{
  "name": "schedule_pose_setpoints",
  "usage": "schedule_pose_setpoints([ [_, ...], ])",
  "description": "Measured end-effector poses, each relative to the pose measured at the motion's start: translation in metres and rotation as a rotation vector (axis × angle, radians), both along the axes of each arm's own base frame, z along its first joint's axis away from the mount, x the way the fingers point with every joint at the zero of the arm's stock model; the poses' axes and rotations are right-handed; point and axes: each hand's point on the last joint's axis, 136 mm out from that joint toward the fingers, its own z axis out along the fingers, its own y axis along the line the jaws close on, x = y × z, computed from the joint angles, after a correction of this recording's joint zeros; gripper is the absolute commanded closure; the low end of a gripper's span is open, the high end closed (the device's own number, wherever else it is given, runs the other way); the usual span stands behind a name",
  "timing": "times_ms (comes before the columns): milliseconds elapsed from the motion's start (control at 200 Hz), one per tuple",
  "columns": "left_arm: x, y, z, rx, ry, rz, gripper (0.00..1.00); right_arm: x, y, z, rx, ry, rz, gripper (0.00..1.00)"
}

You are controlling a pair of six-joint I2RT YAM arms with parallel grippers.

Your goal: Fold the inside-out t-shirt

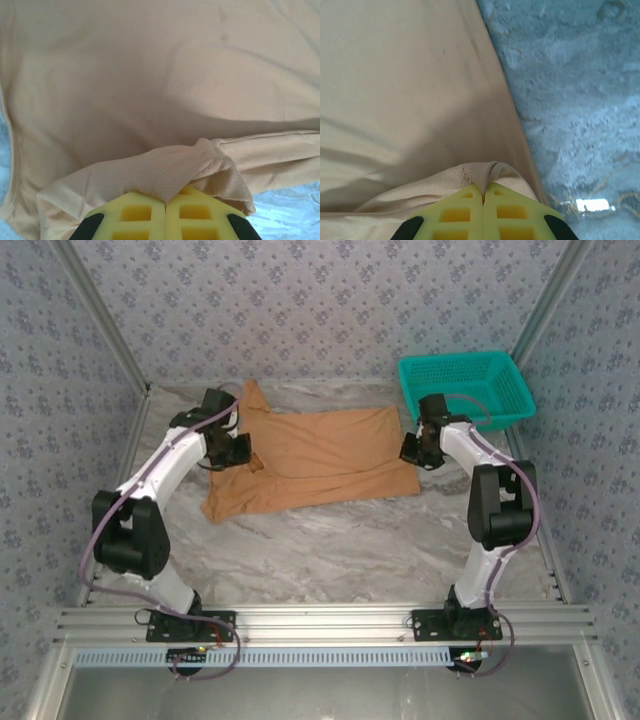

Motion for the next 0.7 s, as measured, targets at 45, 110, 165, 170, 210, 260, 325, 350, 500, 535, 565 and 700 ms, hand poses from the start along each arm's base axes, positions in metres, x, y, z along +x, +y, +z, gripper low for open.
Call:
schedule_pose_setpoints([
  [45,0.008,0.000,-0.001,0.000,0.000,-0.004,1.00,0.005,0.000,-0.003,-0.004,0.002,0.001,0.99],
  [110,0.018,0.001,-0.002,-0.001,-0.004,-0.007,1.00,0.008,-0.001,-0.009,-0.014,0.012,0.002,0.99],
  [165,0.025,0.002,-0.001,-0.006,-0.009,-0.008,1.00,0.009,-0.002,-0.013,-0.025,0.020,0.003,0.98],
  [170,0.026,0.002,0.000,-0.007,-0.010,-0.008,1.00,0.009,-0.003,-0.014,-0.027,0.021,0.003,0.98],
  [210,0.030,0.002,0.000,-0.012,-0.013,-0.008,1.00,0.010,-0.004,-0.017,-0.034,0.025,0.002,0.98],
  [260,0.035,0.002,0.000,-0.017,-0.015,-0.008,1.00,0.012,-0.004,-0.020,-0.040,0.031,0.000,0.97],
  [325,0.041,0.002,-0.001,-0.019,-0.015,-0.008,1.00,0.014,-0.005,-0.024,-0.048,0.035,0.002,0.97],
  [350,0.043,0.002,-0.002,-0.020,-0.014,-0.009,1.00,0.015,-0.006,-0.024,-0.052,0.034,0.004,0.97],
  [500,0.053,-0.003,-0.001,-0.032,-0.016,-0.020,1.00,0.022,-0.005,-0.023,-0.060,0.024,0.008,0.96],
  [535,0.056,-0.003,0.000,-0.033,-0.021,-0.022,1.00,0.024,-0.004,-0.022,-0.060,0.020,0.008,0.96],
  [565,0.059,-0.004,0.003,-0.033,-0.029,-0.024,1.00,0.025,-0.004,-0.022,-0.059,0.018,0.009,0.96],
  [700,0.065,-0.003,0.012,-0.033,-0.054,-0.029,1.00,0.031,-0.003,-0.021,-0.058,0.010,0.009,0.96],
])
